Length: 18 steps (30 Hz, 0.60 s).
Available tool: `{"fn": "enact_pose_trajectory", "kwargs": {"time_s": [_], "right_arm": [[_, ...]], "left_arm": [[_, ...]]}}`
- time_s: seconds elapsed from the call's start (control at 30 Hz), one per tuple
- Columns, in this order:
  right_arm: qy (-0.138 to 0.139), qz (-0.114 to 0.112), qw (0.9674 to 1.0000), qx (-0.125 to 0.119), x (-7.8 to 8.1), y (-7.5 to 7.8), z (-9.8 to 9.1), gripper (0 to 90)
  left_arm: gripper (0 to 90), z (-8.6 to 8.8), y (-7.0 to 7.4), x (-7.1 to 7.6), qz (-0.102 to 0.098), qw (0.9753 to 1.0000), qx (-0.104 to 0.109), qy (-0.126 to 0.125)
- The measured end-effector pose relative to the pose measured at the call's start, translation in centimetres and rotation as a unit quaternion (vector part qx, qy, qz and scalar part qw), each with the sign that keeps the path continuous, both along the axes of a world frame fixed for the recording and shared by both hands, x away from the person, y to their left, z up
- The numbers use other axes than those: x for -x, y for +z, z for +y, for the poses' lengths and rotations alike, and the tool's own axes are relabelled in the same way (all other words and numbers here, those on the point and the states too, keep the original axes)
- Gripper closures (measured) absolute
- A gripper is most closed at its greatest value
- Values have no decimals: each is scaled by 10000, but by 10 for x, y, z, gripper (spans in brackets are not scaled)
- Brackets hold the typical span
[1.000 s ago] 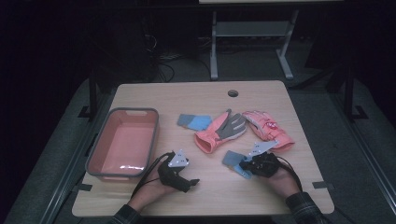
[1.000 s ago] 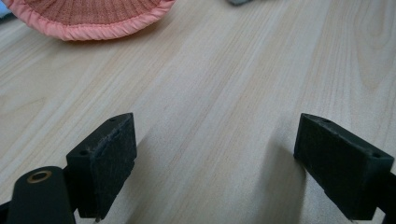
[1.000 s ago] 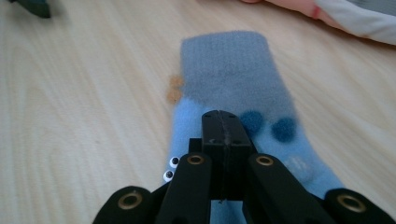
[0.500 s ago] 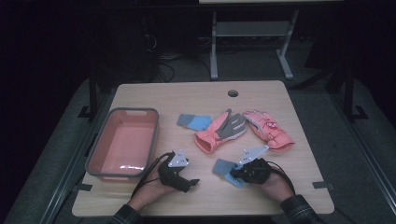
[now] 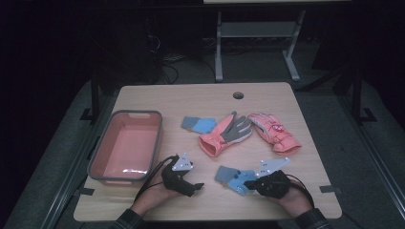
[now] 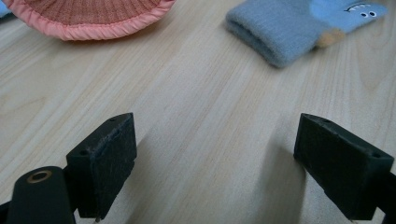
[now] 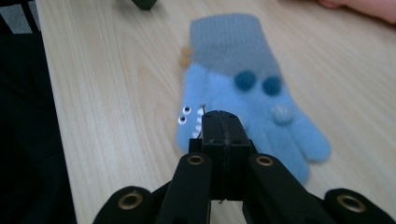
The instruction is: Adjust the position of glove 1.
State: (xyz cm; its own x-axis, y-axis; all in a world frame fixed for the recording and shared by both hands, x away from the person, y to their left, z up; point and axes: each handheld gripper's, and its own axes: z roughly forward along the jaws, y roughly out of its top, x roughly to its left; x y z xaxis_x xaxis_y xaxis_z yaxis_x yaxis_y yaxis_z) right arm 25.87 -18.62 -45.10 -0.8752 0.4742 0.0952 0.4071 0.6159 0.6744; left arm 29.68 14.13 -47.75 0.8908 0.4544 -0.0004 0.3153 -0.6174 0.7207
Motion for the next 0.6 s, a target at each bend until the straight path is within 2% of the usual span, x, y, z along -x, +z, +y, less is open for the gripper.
{"fn": "enact_pose_trajectory", "kwargs": {"time_s": [0.2, 0.27, 0.6], "right_arm": [[-4, 145, 9997, 207, -4, -9, 0, 900], [-47, 163, 9997, 179, -5, -9, -2, 900], [-373, 54, 9988, 310, -20, -9, -20, 899]], "left_arm": [[123, -1, 0, 0, 9, 10000, 16, 19], [123, -1, 0, 0, 10, 10000, 16, 18], [123, -1, 0, 0, 18, 10000, 23, 26]]}}
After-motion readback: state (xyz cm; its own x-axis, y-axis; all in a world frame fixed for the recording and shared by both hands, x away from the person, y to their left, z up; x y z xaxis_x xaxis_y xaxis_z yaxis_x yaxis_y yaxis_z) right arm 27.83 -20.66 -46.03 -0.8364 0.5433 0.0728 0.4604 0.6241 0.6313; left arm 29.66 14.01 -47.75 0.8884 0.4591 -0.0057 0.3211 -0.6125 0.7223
